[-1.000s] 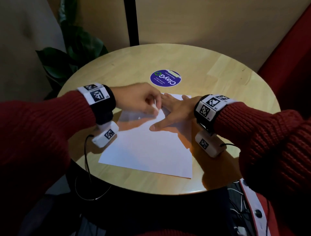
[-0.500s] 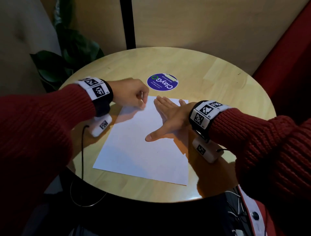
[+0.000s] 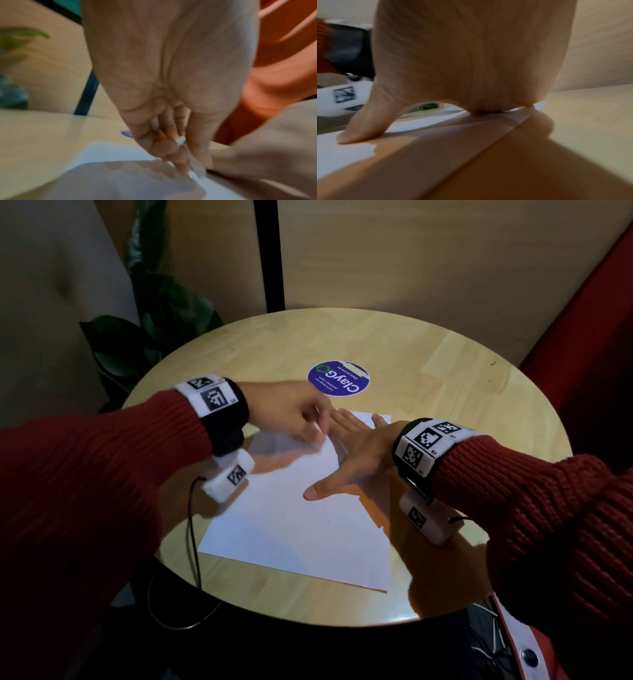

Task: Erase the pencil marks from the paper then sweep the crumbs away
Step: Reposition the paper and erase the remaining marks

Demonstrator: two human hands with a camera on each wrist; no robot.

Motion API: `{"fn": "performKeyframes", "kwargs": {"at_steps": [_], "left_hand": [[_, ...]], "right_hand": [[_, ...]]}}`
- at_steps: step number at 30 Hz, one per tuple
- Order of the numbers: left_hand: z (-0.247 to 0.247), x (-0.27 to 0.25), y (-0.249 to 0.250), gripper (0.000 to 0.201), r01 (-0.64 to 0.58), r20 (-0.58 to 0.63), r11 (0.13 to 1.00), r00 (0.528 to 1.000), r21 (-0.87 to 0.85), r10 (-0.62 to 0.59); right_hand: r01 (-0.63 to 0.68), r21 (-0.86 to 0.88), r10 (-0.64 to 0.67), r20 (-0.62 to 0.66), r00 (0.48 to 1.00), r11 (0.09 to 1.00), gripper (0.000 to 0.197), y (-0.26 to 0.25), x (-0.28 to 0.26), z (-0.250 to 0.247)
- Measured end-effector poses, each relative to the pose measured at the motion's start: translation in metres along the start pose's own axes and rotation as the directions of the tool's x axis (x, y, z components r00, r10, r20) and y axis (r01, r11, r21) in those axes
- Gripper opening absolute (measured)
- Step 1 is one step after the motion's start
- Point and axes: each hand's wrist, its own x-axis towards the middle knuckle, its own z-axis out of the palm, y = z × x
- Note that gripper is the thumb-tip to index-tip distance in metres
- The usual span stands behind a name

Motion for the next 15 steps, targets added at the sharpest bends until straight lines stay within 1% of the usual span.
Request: {"fn": "performKeyframes", "kwargs": {"at_steps": [1, 2, 3, 4, 6, 7, 8, 10, 11, 12, 13, 15], "left_hand": [[0.007, -0.005, 0.004, 0.010, -0.036, 0.071, 0.998, 0.997, -0.050, 0.040], [0.009, -0.008, 0.002, 0.010, -0.039, 0.093, 0.998, 0.995, -0.050, 0.043], [0.005, -0.011, -0.004, 0.009, -0.013, 0.064, 1.000, 0.998, -0.013, 0.014], [-0.004, -0.013, -0.010, 0.009, 0.034, 0.005, 0.997, 0.999, 0.068, -0.034], [-0.017, -0.017, -0.018, 0.007, 0.159, -0.121, 0.959, 0.984, 0.233, -0.134], [-0.018, -0.019, -0.018, 0.006, 0.165, -0.151, 0.957, 0.980, 0.237, -0.131], [-0.013, -0.020, -0.013, 0.006, 0.121, -0.139, 0.975, 0.986, 0.185, -0.096], [0.006, -0.025, 0.004, 0.008, -0.008, -0.044, 0.999, 0.999, 0.035, 0.010], [0.015, -0.028, 0.009, 0.008, -0.030, 0.007, 0.999, 1.000, -0.021, 0.030], [0.018, -0.031, 0.009, 0.008, -0.029, 0.024, 0.999, 0.999, -0.039, 0.030], [0.015, -0.032, 0.004, 0.007, -0.013, 0.001, 1.000, 1.000, -0.014, 0.013], [-0.002, -0.034, -0.016, 0.007, 0.076, -0.099, 0.992, 0.993, 0.101, -0.066]], "right_hand": [[0.006, 0.002, -0.006, 0.008, 1.000, 1.000, 0.143, 0.000, 0.000, 0.000], [0.003, -0.003, -0.003, 0.015, 1.000, 1.000, 0.145, 0.001, 0.001, 0.000], [-0.005, -0.012, 0.005, 0.016, 1.000, 1.000, 0.147, 0.000, 0.002, 0.001], [-0.013, -0.020, 0.013, 0.010, 1.000, 1.000, 0.149, 0.001, 0.003, 0.003], [-0.026, -0.023, 0.026, -0.001, 1.000, 0.999, 0.150, 0.003, 0.005, 0.004], [-0.025, -0.023, 0.025, 0.006, 1.000, 0.999, 0.150, 0.003, 0.005, 0.004], [-0.020, -0.027, 0.020, 0.018, 1.000, 0.999, 0.150, 0.003, 0.005, 0.003], [-0.008, -0.027, 0.009, 0.034, 0.999, 1.000, 0.150, 0.004, 0.006, 0.001], [-0.004, -0.020, 0.004, 0.038, 0.999, 1.000, 0.149, 0.005, 0.007, 0.001], [-0.002, -0.020, 0.003, 0.044, 0.999, 1.000, 0.150, 0.005, 0.007, 0.000], [-0.004, -0.023, 0.005, 0.051, 0.999, 1.000, 0.152, 0.005, 0.007, -0.001], [-0.006, -0.036, 0.008, 0.053, 0.999, 0.999, 0.156, 0.005, 0.007, -0.001]]}}
